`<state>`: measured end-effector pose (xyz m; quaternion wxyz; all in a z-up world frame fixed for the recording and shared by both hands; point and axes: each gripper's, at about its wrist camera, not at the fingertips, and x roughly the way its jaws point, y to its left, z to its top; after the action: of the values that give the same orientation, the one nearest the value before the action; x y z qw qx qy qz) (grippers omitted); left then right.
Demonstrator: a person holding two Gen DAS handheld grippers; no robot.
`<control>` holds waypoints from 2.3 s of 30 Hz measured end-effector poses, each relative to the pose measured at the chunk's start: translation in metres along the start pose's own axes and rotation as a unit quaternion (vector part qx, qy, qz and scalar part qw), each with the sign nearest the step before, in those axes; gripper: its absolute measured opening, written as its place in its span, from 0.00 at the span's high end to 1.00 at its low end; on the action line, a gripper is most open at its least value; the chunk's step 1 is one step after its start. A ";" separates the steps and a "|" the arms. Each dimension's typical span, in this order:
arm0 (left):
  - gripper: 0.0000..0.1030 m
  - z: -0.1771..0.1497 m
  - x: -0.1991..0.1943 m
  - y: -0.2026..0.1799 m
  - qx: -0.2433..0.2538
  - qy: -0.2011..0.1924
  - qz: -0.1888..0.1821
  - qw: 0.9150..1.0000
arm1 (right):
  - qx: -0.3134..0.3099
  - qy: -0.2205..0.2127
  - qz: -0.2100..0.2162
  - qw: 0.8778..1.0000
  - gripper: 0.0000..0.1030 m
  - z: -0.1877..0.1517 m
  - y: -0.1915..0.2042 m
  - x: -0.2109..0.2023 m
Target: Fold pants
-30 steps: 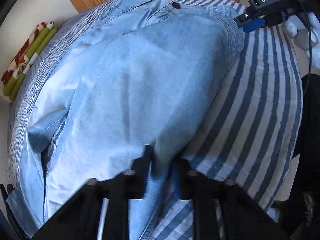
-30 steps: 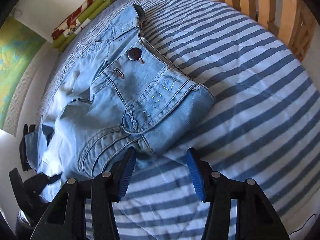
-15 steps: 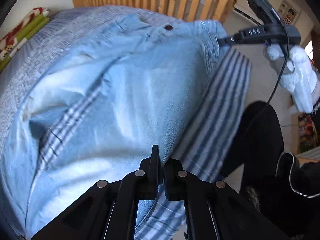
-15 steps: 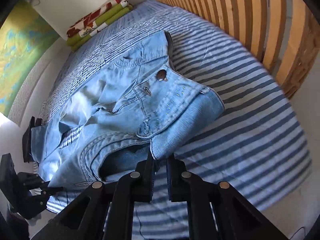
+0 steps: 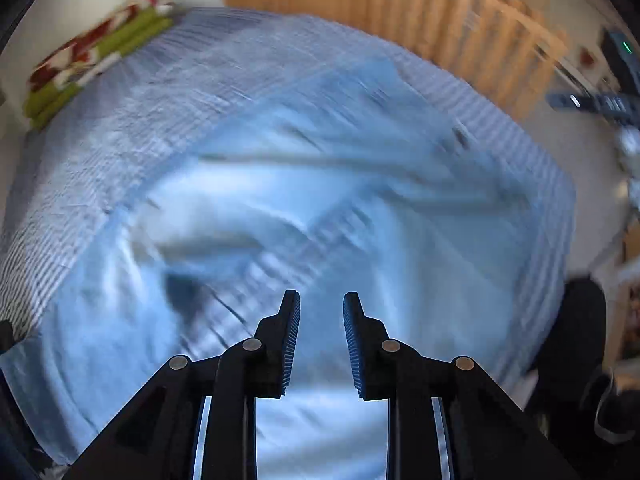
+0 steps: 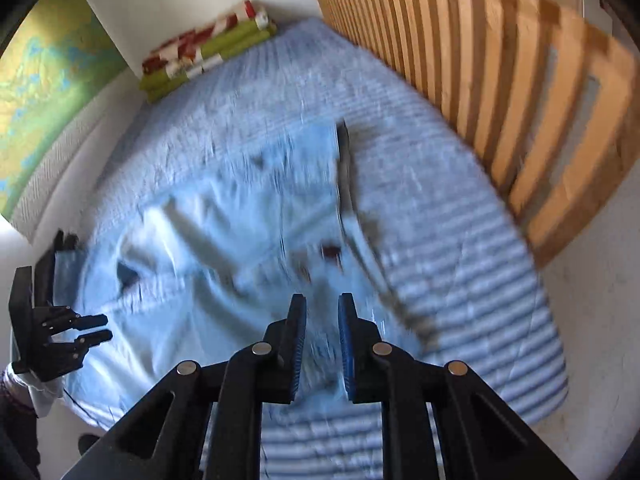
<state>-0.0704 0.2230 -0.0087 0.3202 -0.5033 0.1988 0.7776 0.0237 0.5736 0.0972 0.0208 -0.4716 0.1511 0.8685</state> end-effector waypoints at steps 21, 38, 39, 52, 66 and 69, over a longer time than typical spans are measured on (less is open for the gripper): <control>0.48 0.178 0.198 0.088 0.087 0.005 0.090 0.992 | 0.052 0.079 0.037 0.995 0.59 0.157 -0.015 0.233; 0.96 0.172 0.224 0.079 0.103 0.013 0.083 0.991 | 0.058 0.070 0.037 0.995 0.59 0.157 -0.038 0.238; 0.96 0.173 0.224 0.080 0.102 0.012 0.085 0.991 | 0.054 0.074 0.039 0.995 0.59 0.157 -0.036 0.242; 0.98 0.185 0.185 0.086 0.082 -0.046 0.120 0.988 | -0.012 0.024 0.032 0.999 0.98 0.173 0.000 0.205; 0.97 0.218 0.263 0.097 0.088 0.007 0.196 0.977 | -0.046 0.047 -0.118 0.991 0.99 0.199 0.021 0.285; 0.93 0.220 0.266 0.095 0.094 0.009 0.208 0.974 | -0.062 0.066 -0.150 0.985 0.94 0.194 0.018 0.299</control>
<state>-0.3580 0.3731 -0.1602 0.1957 -0.4254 0.3736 0.8007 -0.3031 0.5790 -0.0462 0.1118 -0.5455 0.0258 0.8302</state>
